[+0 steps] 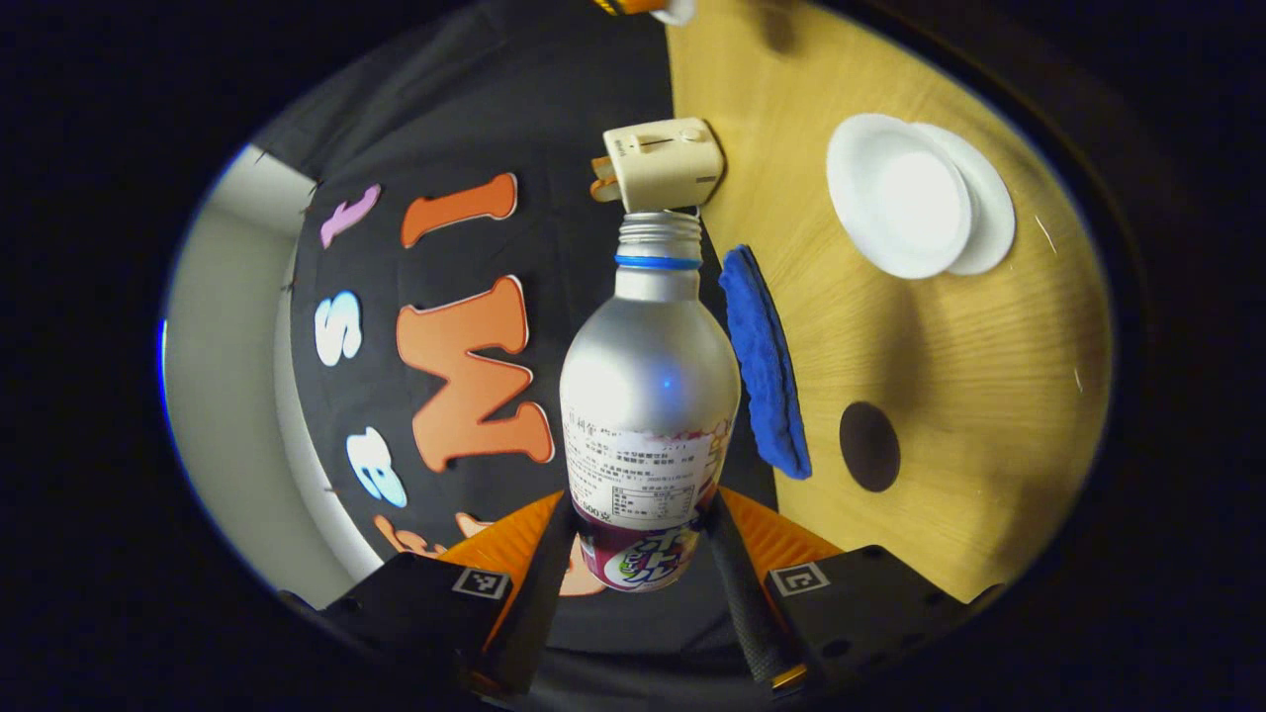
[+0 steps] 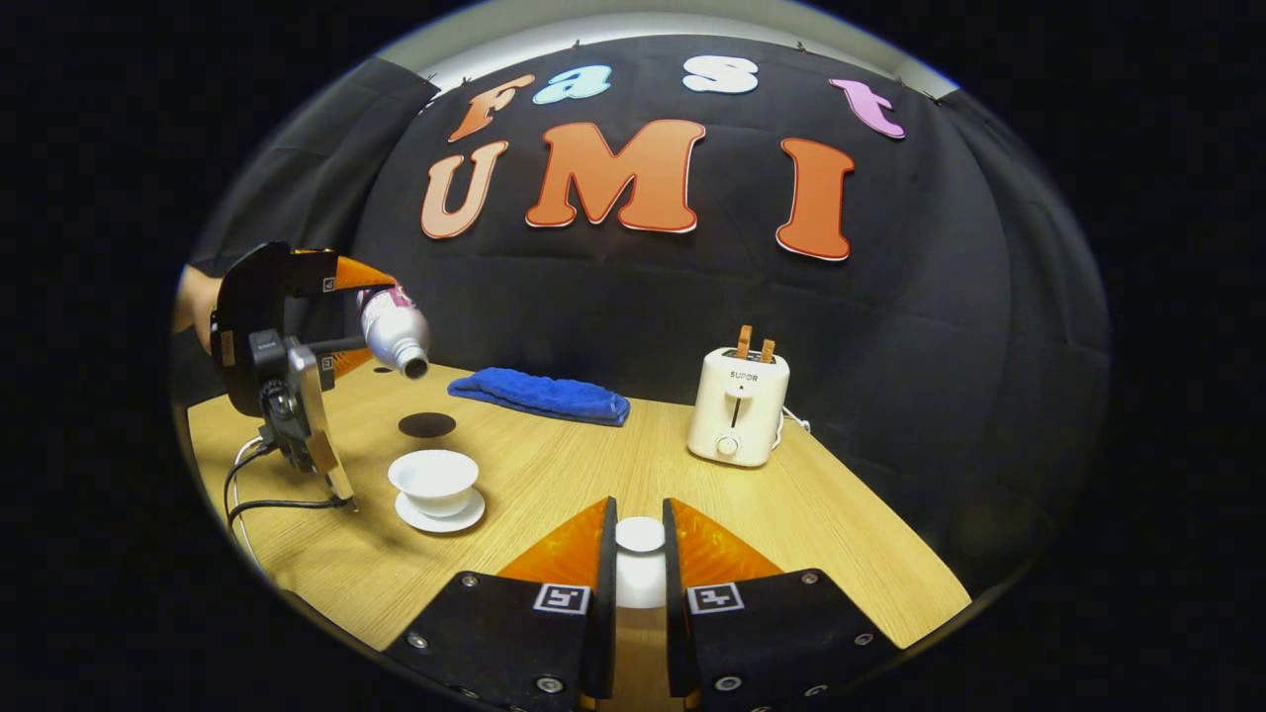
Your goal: Open the teacup lid with one hand, grasp the water bottle and pour water into the teacup with the other hand; after pouring, place the water bottle on the coaster and then close the teacup lid.
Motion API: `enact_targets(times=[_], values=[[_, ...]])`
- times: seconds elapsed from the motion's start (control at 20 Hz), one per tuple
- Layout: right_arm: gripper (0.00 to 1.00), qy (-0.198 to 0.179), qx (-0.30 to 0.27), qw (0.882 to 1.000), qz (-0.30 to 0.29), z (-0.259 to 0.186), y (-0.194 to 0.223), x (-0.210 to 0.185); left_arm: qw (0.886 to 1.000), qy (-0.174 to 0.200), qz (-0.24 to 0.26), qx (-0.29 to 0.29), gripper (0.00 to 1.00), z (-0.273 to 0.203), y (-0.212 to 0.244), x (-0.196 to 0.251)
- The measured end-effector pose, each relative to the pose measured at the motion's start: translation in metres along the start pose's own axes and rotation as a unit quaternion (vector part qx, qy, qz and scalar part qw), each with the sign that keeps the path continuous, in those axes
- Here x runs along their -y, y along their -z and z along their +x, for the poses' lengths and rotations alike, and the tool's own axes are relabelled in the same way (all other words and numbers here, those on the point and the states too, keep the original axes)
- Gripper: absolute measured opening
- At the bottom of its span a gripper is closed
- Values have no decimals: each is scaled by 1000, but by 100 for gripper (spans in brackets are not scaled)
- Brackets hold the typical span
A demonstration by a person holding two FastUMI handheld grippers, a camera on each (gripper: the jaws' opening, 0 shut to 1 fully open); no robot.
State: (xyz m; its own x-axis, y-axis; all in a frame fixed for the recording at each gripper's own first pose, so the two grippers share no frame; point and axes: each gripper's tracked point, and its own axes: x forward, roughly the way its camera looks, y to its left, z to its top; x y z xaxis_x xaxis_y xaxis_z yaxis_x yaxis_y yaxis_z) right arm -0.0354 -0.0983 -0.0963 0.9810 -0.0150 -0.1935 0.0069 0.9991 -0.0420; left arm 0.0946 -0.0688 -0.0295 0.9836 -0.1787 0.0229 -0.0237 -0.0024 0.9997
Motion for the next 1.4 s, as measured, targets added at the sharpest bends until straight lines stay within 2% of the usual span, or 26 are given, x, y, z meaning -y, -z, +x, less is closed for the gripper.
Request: enact_targets(times=[0.15,0.2,0.25,0.3,0.4,0.55,0.7,0.8,0.9,1.0,1.1,1.3,1.4], values=[[21,2,-1,1000,7,7,-5,-3,992,-5,-124,-9,77,-2,-2,-13],[21,0,1,1000,10,9,-8,-7,988,-14,-156,-6,80,-2,-5,-21],[21,-5,3,1000,14,11,-12,-11,982,-25,-185,0,75,-2,-9,-28],[22,-10,2,1000,15,14,-13,-16,975,-32,-218,6,80,-3,-12,-34],[22,-9,-4,1000,14,20,-11,-19,957,-39,-288,18,80,-3,-21,-40],[22,-11,-5,1000,20,25,-16,-29,921,-60,-385,29,80,-3,-26,-49],[22,-15,-9,1000,17,31,-20,-37,873,-72,-482,31,80,3,-23,-51],[22,-12,-10,1000,8,37,-22,-41,836,-69,-544,32,80,12,-20,-47],[22,-13,-10,1000,8,40,-27,-46,806,-73,-587,31,80,12,-17,-43],[22,-11,-11,1000,3,46,-29,-51,786,-58,-615,31,80,20,-20,-36],[21,-13,-10,1000,4,52,-33,-56,758,-48,-650,26,80,24,-21,-33],[22,-19,-10,1000,4,63,-38,-68,726,-39,-687,10,80,34,-18,-19],[22,-28,-10,1000,8,68,-40,-76,704,-33,-709,-4,80,40,-17,-14]])
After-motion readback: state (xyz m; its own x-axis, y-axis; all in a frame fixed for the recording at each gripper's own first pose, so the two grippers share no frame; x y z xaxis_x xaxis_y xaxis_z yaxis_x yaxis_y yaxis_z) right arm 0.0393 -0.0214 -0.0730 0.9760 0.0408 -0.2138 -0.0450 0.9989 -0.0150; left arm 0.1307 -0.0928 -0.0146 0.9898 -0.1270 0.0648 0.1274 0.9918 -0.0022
